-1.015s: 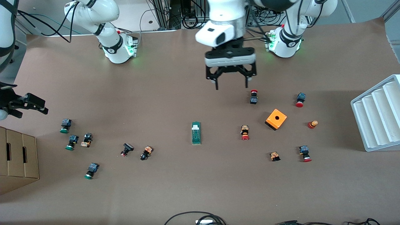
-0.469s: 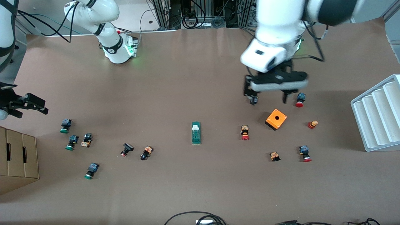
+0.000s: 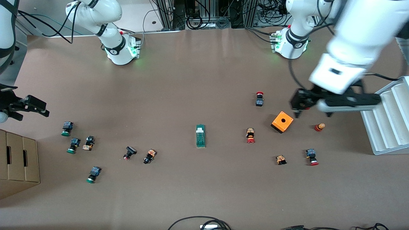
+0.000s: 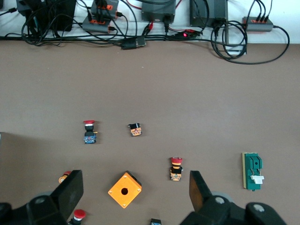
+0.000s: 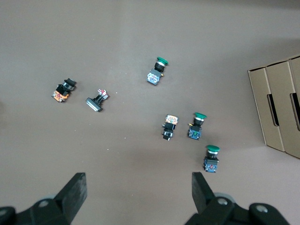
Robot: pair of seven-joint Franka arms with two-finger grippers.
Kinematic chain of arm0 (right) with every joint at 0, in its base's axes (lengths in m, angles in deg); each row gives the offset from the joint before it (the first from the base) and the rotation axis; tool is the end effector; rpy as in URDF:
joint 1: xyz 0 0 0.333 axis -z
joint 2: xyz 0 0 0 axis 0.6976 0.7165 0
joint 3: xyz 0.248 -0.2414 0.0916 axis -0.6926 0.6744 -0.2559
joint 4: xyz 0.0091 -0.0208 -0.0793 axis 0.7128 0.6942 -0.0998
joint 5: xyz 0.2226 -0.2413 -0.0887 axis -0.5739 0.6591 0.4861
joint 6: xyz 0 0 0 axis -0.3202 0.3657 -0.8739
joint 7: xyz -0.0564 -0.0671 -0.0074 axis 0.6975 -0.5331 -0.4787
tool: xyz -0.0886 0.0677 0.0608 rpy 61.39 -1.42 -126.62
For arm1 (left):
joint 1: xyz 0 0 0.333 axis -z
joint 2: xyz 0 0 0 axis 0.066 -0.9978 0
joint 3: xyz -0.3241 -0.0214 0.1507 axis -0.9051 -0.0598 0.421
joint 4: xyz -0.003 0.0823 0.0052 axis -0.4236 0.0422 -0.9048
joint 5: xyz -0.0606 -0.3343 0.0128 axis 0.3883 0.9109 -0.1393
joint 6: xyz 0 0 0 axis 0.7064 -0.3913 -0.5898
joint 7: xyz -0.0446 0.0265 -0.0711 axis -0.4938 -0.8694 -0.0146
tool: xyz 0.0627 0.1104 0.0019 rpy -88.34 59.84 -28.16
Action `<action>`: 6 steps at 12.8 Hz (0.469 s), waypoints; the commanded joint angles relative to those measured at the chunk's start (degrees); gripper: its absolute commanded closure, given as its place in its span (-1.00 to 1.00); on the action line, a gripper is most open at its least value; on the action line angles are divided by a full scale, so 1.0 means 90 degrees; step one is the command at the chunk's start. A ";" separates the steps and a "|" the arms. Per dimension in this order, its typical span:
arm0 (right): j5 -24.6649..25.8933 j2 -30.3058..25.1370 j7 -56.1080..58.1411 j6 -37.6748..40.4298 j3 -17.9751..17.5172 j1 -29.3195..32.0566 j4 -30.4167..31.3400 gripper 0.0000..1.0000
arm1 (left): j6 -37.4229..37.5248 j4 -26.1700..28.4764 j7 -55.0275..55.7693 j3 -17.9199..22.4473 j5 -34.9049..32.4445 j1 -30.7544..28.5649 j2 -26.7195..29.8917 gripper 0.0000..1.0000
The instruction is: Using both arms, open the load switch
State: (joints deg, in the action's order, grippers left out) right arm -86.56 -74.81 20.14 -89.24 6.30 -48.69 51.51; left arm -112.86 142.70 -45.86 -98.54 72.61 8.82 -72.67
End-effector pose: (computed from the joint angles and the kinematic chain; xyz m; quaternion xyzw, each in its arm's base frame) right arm 0.5128 -0.0636 0.6166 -0.9984 -0.0422 -0.0334 0.0199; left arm 0.5497 -0.1536 0.6710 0.9918 0.0238 0.1251 0.0139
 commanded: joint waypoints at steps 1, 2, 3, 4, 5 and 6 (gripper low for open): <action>0.0142 0.0038 0.0000 -0.0023 0.0019 -0.0042 -0.0101 -1.00 | 0.0197 0.0034 -0.0191 0.0018 0.0251 -0.0451 0.0157 -1.00; 0.0142 0.0038 0.0000 -0.0023 0.0019 -0.0042 -0.0101 -1.00 | 0.0362 0.0053 -0.0259 0.0192 0.0280 -0.0481 0.0166 -1.00; 0.0142 0.0038 0.0000 -0.0023 0.0009 -0.0042 -0.0101 -1.00 | 0.0470 0.0053 -0.0347 0.0358 0.0299 -0.0491 0.0166 -1.00; 0.0142 0.0038 0.0000 -0.0023 0.0019 -0.0042 -0.0101 -1.00 | 0.0520 0.0043 -0.0415 0.0582 0.0454 -0.0491 0.0157 -1.00; 0.0142 0.0038 0.0000 -0.0023 0.0019 -0.0042 -0.0101 -1.00 | 0.0675 0.0034 -0.0454 0.0894 0.0736 -0.0491 0.0137 -1.00; 0.0142 0.0038 0.0000 -0.0023 0.0019 -0.0061 -0.0101 -1.00 | 0.0909 0.0005 -0.0745 0.1177 0.0961 -0.0491 0.0098 -1.00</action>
State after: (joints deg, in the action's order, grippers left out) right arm -86.56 -74.81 20.14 -89.24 6.30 -48.70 51.47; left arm -107.46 142.72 -49.08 -91.70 77.61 4.59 -72.19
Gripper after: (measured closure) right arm 0.000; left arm 0.000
